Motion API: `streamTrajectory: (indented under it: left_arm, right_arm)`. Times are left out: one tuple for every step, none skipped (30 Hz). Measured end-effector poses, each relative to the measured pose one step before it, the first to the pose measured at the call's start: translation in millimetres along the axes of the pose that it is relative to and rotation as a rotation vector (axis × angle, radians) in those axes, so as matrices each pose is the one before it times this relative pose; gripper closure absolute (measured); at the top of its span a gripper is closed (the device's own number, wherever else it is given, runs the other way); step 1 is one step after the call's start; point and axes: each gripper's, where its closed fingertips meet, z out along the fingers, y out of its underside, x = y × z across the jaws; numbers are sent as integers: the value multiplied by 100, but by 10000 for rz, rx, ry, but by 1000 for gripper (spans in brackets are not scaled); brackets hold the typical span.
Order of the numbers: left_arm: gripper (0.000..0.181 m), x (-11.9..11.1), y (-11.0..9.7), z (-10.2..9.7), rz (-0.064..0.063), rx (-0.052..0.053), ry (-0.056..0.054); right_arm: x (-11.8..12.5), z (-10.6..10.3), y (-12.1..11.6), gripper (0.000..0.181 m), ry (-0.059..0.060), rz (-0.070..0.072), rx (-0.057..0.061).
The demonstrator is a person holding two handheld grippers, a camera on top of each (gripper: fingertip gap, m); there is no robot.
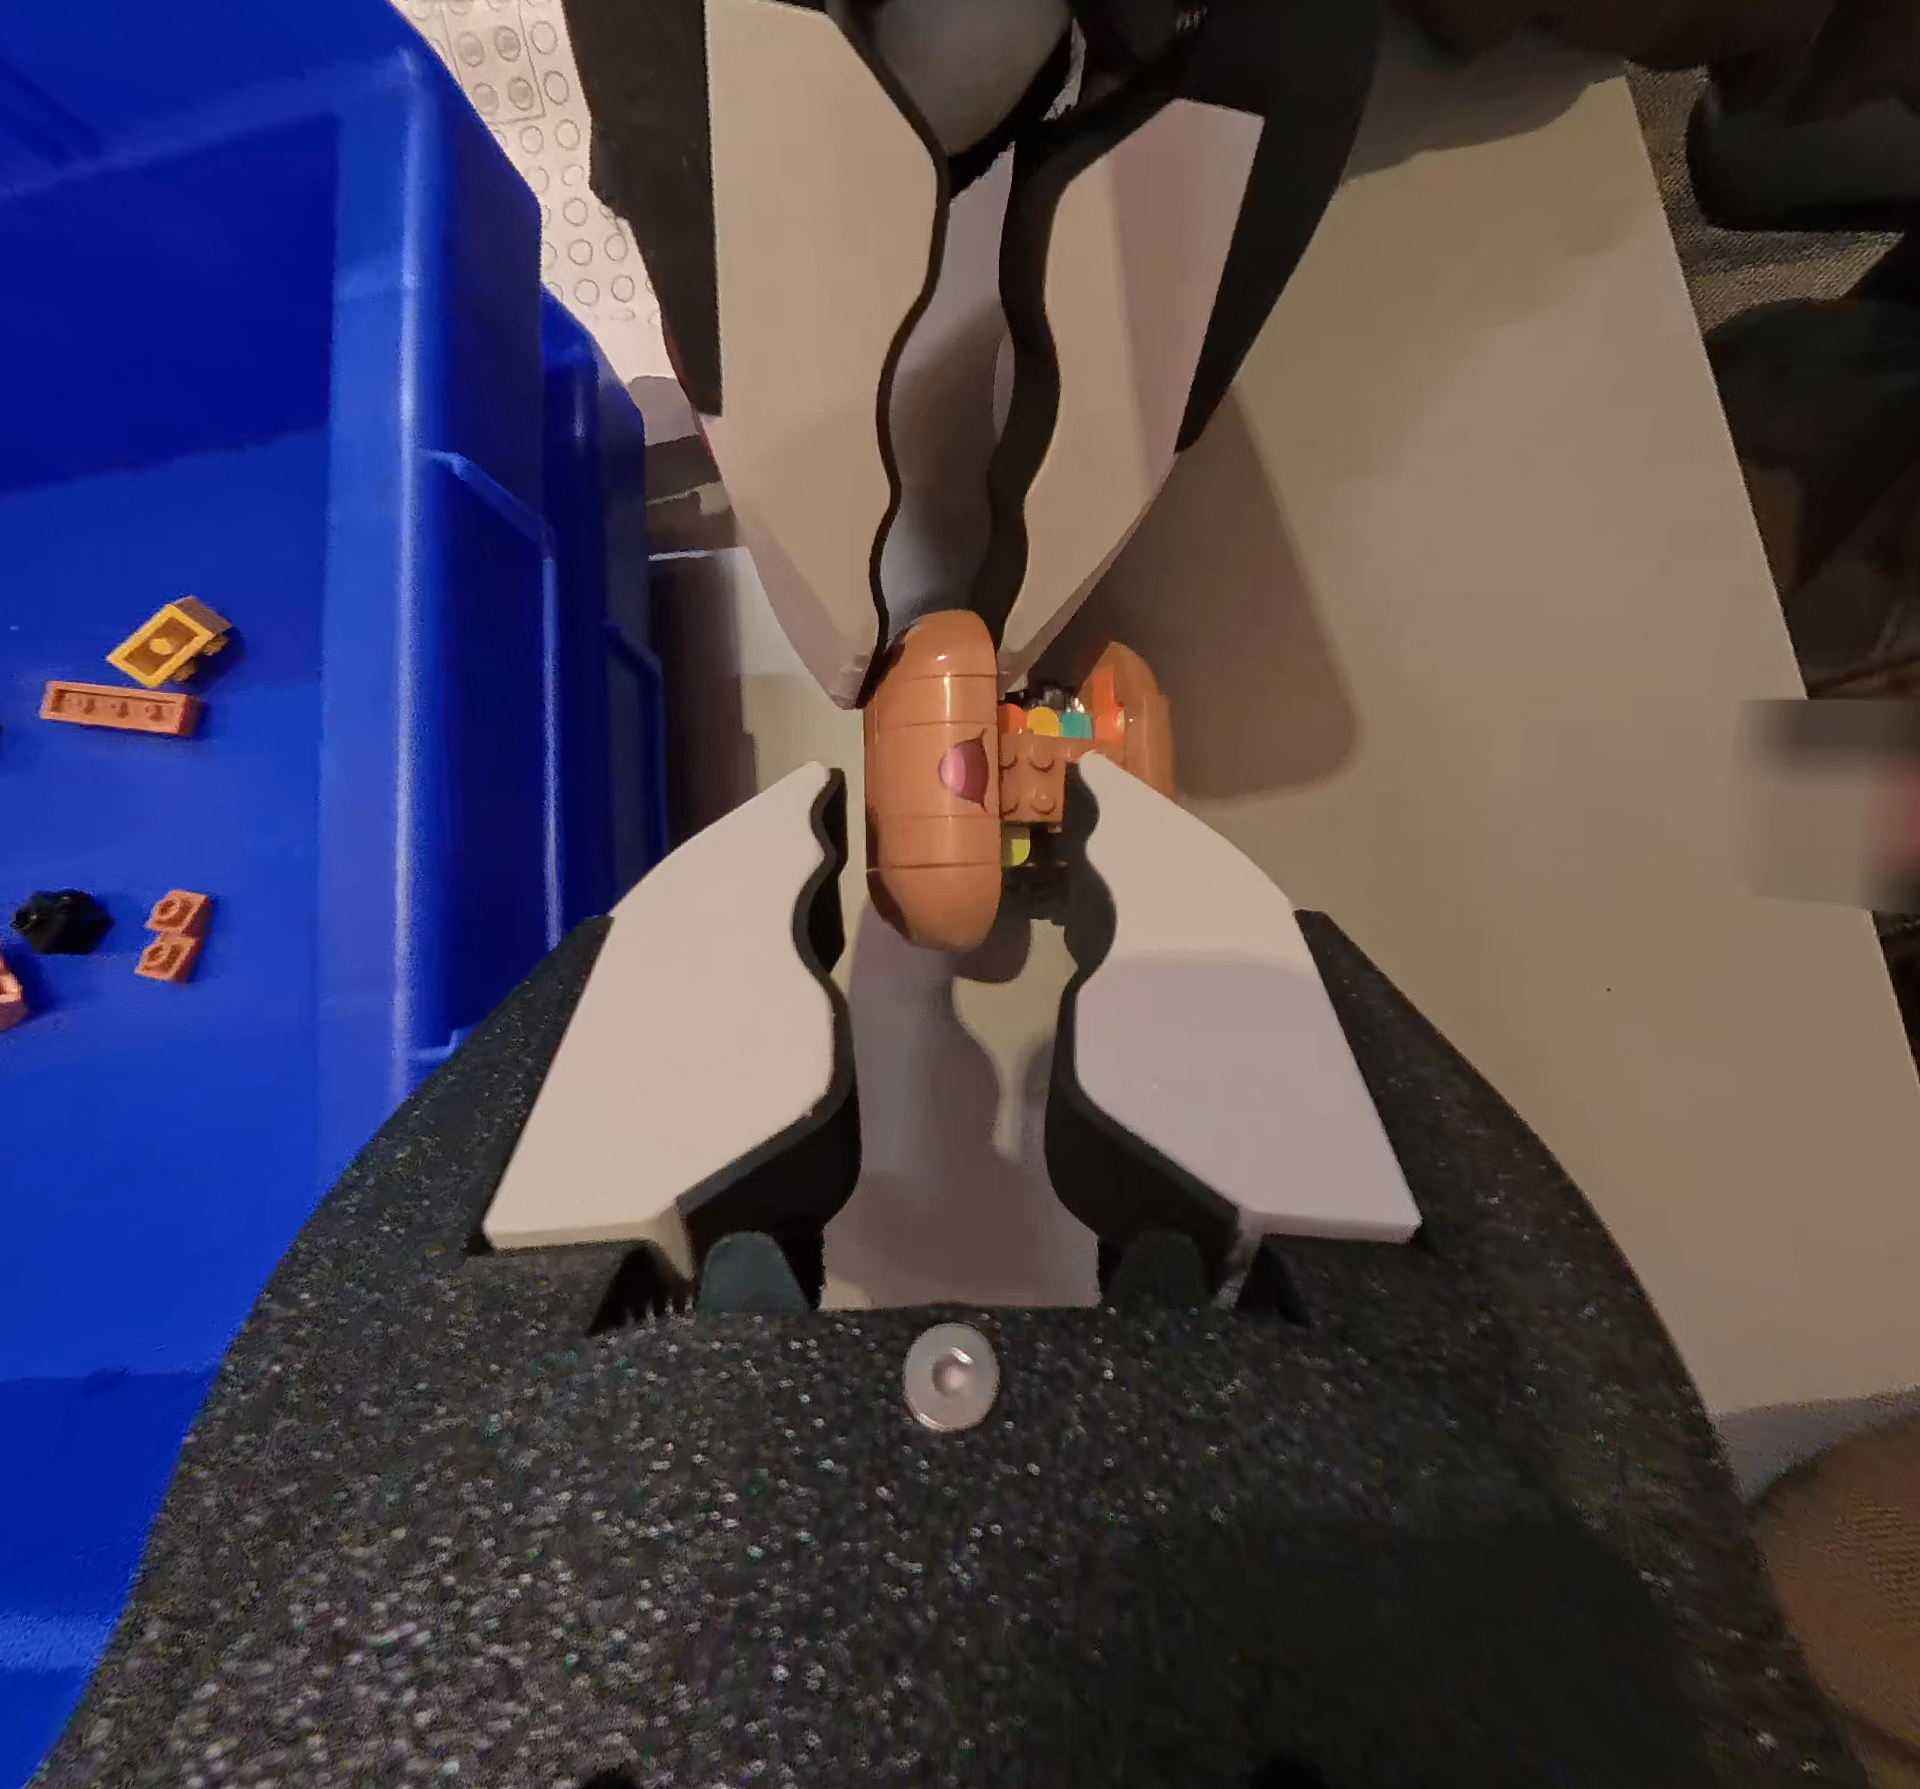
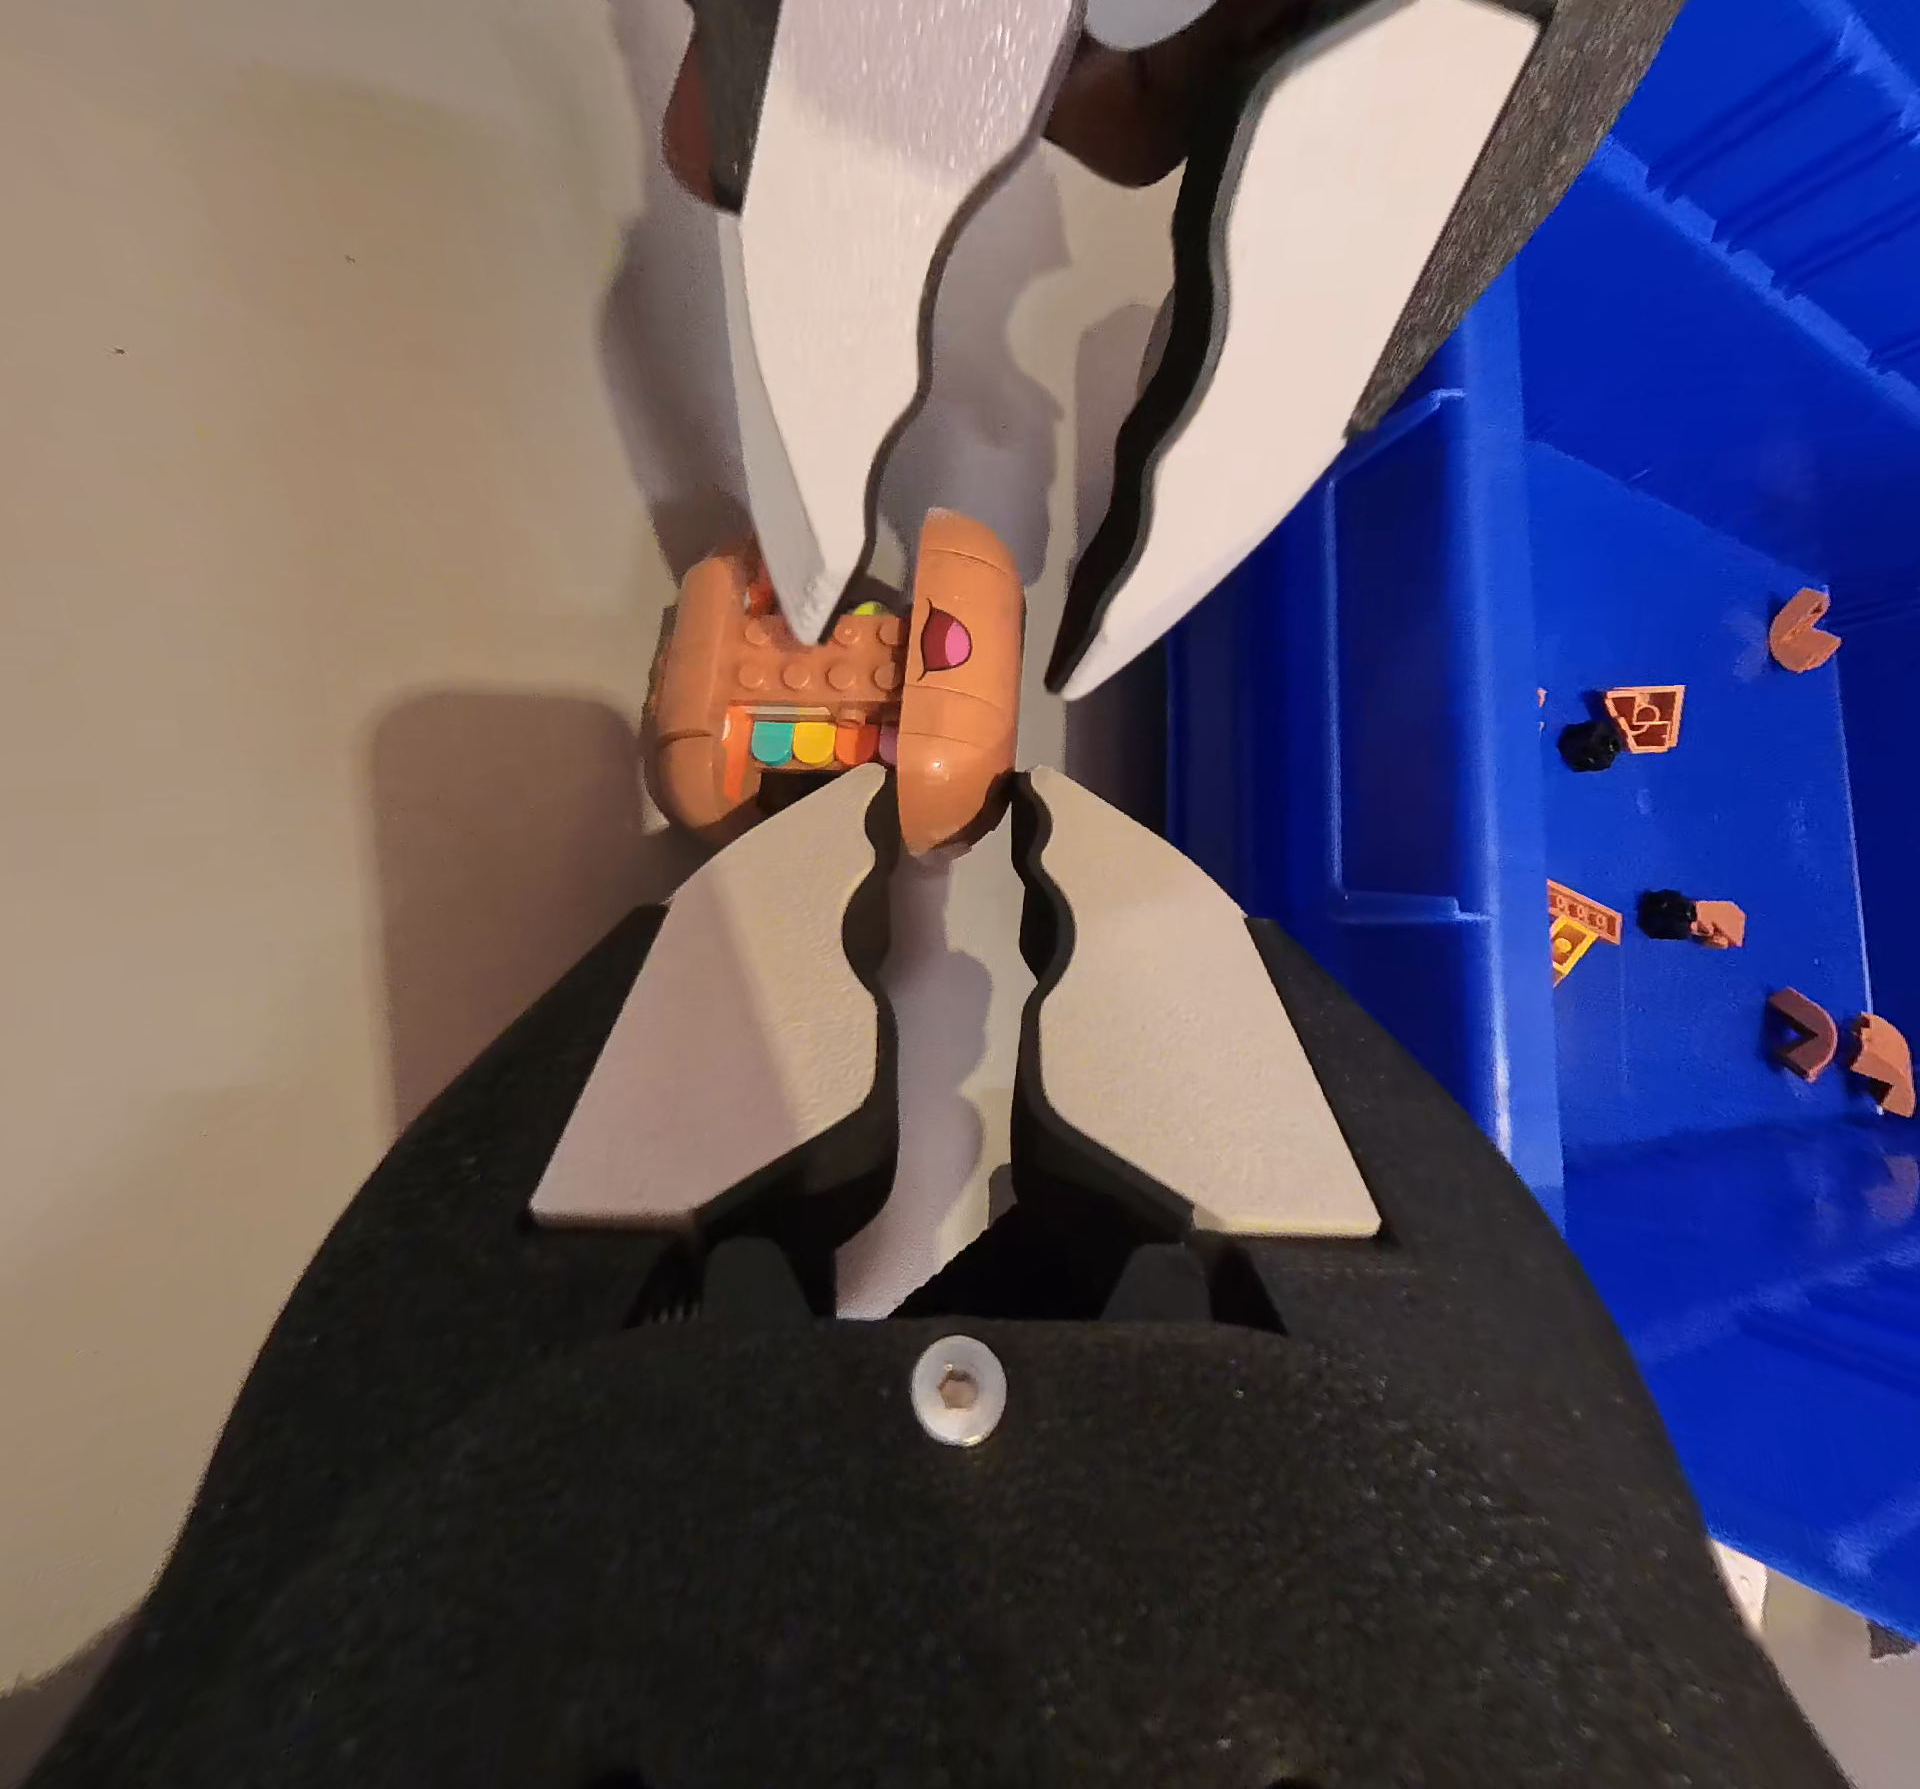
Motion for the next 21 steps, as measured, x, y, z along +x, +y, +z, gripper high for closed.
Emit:
streamTrajectory:
  left_arm:
    - [142,25,7,304,-95,-77,21]
    - [142,-11,71,279,-121,-122,24]
    - [144,39,-67,165,-131,-19,68]
    - [146,-17,-87,91,-125,3,12]
    - [146,-135,-19,57,-106,-27,-65]
    - [146,-170,82,81,-119,-108,-79]
    - [146,-42,-92,53,-117,3,16]
    - [146,-20,-59,54,-49,-11,-9]
    - [146,3,-36,29,-14,-32,-20]
    - [146,47,-23,21,21,-40,-5]
    - [146,88,-17,9,39,-24,10]
    - [146,86,0,5,14,-18,22]
    - [146,-42,43,-22,-7,-39,-35]
    - [147,37,33,-32,-14,-23,35]
    - [147,5,6,-7,9,7,-1]
    - [147,0,9,-7,6,-2,-6]
    - [147,5,12,-5,-7,-15,9]
    - [147,3,23,-15,-12,-12,-5]
    - [147,-6,14,-8,-14,-10,-5]
    - [147,0,12,-4,4,-17,-12]
    - [147,-1,-4,6,8,-11,-10]
  right_arm:
    - [-18,5,-8,161,4,-27,-13]
    - [-27,20,13,161,-3,-25,-25]
    - [-17,33,144,161,11,-54,-95]
    - [87,-9,130,162,83,-76,-71]
    - [154,-22,75,162,120,-83,-48]
    - [174,-52,-20,161,158,-91,-1]
    - [124,-119,-197,159,139,-107,96]
    - [23,-170,-299,157,69,-107,128]
    - [38,-156,-294,156,80,-99,115]
    - [-1,-100,-147,157,47,-99,24]
    - [-54,1,119,159,15,-87,-122]
    - [-28,114,362,158,21,-90,-259]
    - [-38,140,427,158,17,-98,-275]
    - [51,93,281,158,70,-68,-165]
    - [-5,92,206,159,11,-44,-106]
    - [-95,56,77,161,-60,-24,-42]
    - [-152,34,-24,164,-82,-44,6]
    - [4,6,-20,164,31,-86,-7]
    - [18,11,-21,164,42,-74,-5]
    - [12,10,-30,164,17,-30,20]
    - [21,-20,-93,164,4,6,79]
